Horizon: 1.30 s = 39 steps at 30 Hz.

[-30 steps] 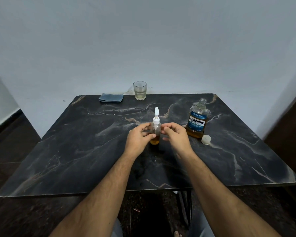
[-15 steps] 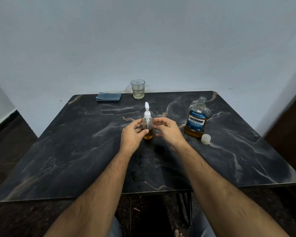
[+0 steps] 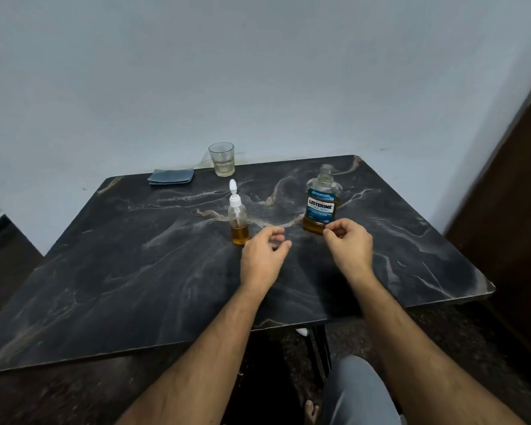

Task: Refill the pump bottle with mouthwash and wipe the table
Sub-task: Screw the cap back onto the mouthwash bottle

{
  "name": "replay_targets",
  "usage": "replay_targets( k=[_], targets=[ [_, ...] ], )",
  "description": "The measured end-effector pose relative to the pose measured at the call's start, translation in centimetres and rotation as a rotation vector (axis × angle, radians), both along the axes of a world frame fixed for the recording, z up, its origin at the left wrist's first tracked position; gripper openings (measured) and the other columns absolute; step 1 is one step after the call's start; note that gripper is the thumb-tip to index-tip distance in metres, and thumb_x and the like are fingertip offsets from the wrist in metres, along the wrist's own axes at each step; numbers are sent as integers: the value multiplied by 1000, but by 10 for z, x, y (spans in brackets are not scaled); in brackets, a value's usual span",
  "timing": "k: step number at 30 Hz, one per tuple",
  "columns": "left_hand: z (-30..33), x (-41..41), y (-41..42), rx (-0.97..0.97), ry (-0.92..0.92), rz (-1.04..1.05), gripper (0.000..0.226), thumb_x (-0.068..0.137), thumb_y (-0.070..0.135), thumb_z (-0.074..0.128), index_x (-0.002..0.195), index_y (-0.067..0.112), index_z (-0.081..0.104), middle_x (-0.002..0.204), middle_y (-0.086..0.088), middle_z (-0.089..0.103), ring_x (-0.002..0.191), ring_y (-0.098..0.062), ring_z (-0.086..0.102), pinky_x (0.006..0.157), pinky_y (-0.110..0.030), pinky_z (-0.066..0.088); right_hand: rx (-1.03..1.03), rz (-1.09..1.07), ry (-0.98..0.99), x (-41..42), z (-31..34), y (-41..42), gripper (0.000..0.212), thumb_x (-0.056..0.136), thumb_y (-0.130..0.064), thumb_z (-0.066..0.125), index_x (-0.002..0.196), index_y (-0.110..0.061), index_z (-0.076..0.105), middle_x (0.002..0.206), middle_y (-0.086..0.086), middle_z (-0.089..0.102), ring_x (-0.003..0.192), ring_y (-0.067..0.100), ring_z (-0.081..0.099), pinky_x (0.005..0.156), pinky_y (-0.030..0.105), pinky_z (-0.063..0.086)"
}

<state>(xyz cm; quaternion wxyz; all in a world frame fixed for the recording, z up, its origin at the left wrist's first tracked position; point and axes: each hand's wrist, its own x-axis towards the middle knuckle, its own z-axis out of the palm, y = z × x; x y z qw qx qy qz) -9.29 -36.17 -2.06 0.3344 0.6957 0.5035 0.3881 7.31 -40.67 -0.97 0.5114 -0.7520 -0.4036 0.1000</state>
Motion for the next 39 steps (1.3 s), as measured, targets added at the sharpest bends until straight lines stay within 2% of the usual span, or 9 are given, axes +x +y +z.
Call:
replay_targets(
  k=[3,8,13,17,21,28,32,34,39],
  targets=[
    [7,24,9,-45,-9,-85,42,86,25,74,126,24,61,118,8,69,95,0,66,89,-26,55,-54,-95,-6,22,1,-9,3,83,-19,71,85,-19,68,76,-8,66,78,11,63,73,28,49],
    [25,55,33,-153,-98,-182,69,86,13,74,147,19,41,146,-4,51,126,-16,56,106,-36,47,-245,-52,-42,49,-1,-3,37,82,-30,76,114,-18,62,102,-1,67,92,14,62,79,32,51],
    [36,79,54,-165,-140,-153,80,82,10,77,150,18,36,153,-6,43,136,-22,47,112,-46,41,-390,57,-162,53,-4,13,56,77,-37,78,125,-18,58,117,5,64,106,23,62,88,37,52],
    [36,92,66,-172,-135,-201,80,78,8,80,146,18,41,146,-3,51,131,-19,51,111,-46,43,-481,76,-226,50,-7,19,46,80,-37,75,119,-19,60,119,6,61,109,25,59,86,35,48],
    [33,96,72,-187,-150,-200,75,78,7,80,142,18,43,141,-4,56,127,-17,54,109,-44,45,-396,31,-219,52,-10,19,27,88,-29,59,111,-17,65,115,7,64,106,26,60,80,31,45],
    [33,90,65,-129,-101,-149,60,84,16,76,138,19,49,135,-1,58,121,-17,57,101,-41,52,-50,-79,-115,67,33,6,32,84,-28,61,113,-17,71,109,2,73,103,21,66,90,33,52],
    [31,84,60,-121,-107,-159,42,86,17,75,123,20,57,128,0,61,117,-16,58,98,-38,53,95,96,-76,61,84,12,31,85,-28,64,114,-18,71,99,-9,71,96,10,66,88,31,54],
    [32,81,58,-141,-111,-170,37,87,16,73,120,22,58,127,2,61,111,-11,57,97,-36,52,101,187,-130,53,104,20,33,86,-26,64,117,-17,70,98,-10,69,95,8,64,87,30,53],
    [34,80,57,-142,-87,-175,34,88,18,72,118,22,59,124,4,64,112,-12,60,96,-34,52,45,273,-318,41,123,38,41,86,-20,63,126,-14,65,108,2,71,96,14,64,89,34,54]
  ],
)
